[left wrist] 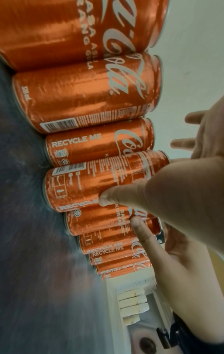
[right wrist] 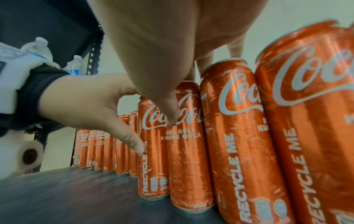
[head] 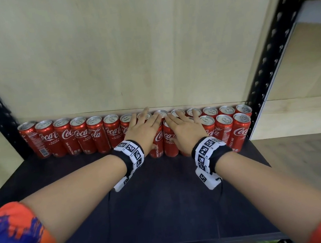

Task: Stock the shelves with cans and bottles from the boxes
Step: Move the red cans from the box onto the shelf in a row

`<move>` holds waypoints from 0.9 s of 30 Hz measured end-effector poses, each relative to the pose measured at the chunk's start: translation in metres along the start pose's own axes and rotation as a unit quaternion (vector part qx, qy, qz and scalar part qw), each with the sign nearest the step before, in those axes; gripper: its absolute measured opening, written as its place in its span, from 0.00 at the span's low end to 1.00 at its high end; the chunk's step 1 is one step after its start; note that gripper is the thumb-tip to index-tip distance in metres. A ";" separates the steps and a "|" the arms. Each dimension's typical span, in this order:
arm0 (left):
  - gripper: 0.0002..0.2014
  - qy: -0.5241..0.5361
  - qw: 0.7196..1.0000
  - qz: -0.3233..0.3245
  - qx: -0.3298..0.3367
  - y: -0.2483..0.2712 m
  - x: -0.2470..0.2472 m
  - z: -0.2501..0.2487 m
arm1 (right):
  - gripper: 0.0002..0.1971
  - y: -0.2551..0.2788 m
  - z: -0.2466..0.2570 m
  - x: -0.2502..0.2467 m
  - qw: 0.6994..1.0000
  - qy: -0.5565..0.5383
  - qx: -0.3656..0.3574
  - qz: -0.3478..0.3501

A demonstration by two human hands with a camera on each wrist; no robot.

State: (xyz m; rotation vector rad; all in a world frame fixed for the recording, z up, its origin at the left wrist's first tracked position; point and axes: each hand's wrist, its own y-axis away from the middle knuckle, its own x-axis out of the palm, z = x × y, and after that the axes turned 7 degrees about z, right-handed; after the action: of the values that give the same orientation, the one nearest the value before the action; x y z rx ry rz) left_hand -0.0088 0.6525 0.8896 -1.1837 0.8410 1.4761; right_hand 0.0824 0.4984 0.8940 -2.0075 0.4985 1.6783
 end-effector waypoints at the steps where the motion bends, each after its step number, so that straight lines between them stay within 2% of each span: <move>1: 0.55 -0.003 1.000 -0.002 -0.002 0.000 0.002 0.000 | 0.39 -0.001 0.001 0.001 1.000 -0.006 0.001 0.000; 7: 0.56 0.011 0.999 -0.008 -0.029 -0.001 0.005 0.000 | 0.37 0.000 0.003 0.010 0.999 -0.032 0.006 -0.007; 11: 0.61 0.062 0.995 0.003 -0.075 0.000 0.002 0.008 | 0.39 -0.003 0.010 0.003 0.999 -0.035 0.022 0.012; 16: 0.60 0.160 0.982 0.000 -0.105 0.016 -0.019 0.028 | 0.41 0.000 0.012 -0.017 0.998 -0.047 0.016 0.043; 20: 0.52 0.202 0.973 -0.031 -0.109 0.056 -0.038 0.052 | 0.40 0.012 0.020 -0.041 0.997 -0.069 0.017 0.016; 23: 0.46 0.227 0.966 -0.046 -0.114 0.099 -0.046 0.072 | 0.35 0.027 0.034 -0.057 0.994 -0.104 0.005 -0.014; 27: 0.43 0.262 0.956 -0.038 -0.123 0.160 -0.046 0.096 | 0.36 0.053 0.059 -0.071 0.987 -0.160 -0.013 -0.028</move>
State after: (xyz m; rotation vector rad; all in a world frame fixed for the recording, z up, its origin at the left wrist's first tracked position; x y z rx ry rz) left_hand -0.1875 0.6918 0.9479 -1.8226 0.9636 1.2401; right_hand -0.0079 0.4863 0.9493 -1.7053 0.3051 1.9322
